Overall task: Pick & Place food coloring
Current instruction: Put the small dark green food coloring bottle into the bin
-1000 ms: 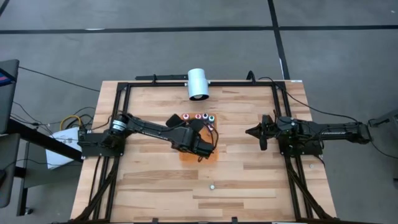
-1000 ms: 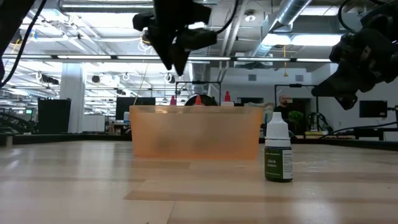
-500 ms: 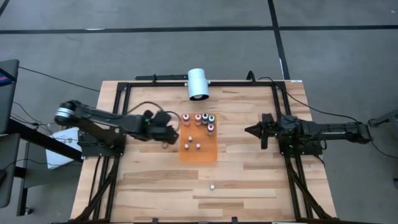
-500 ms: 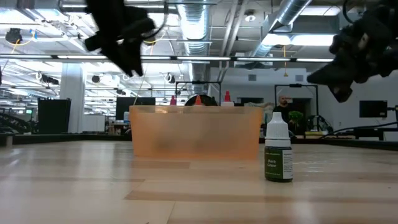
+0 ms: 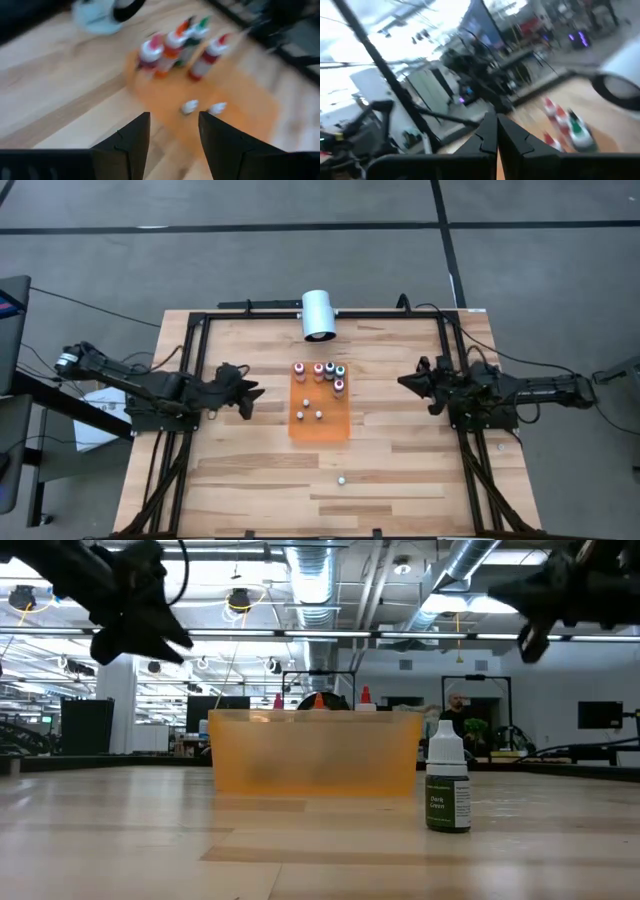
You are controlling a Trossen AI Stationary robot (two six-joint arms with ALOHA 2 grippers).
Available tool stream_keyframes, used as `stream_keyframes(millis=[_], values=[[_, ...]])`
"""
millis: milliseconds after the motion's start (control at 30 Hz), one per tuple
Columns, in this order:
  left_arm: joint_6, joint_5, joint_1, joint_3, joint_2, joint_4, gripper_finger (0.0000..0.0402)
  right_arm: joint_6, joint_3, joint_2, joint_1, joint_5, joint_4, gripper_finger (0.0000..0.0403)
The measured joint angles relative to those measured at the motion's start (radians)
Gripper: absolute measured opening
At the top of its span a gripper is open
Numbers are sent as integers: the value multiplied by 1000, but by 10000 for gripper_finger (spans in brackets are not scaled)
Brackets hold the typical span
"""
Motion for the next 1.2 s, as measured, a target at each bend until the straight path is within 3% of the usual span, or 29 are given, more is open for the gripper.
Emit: stream_keyframes(millis=[233,400,600,833,1000,1200], values=[[109,-8,-20,-122,-183,193,160,-41,117,64,63,32,-53,1],[157,0,-20,-168,-296,215,160,-110,272,219,115,53,-142,1],[220,38,-20,-207,-388,224,160,-138,497,471,174,53,-408,1],[297,44,-20,-214,-412,198,160,-190,727,785,245,52,-641,1],[297,44,-20,-214,-412,145,160,-194,849,956,279,39,-663,1],[294,45,-20,-214,-412,134,160,-176,952,1111,313,-88,-658,1]])
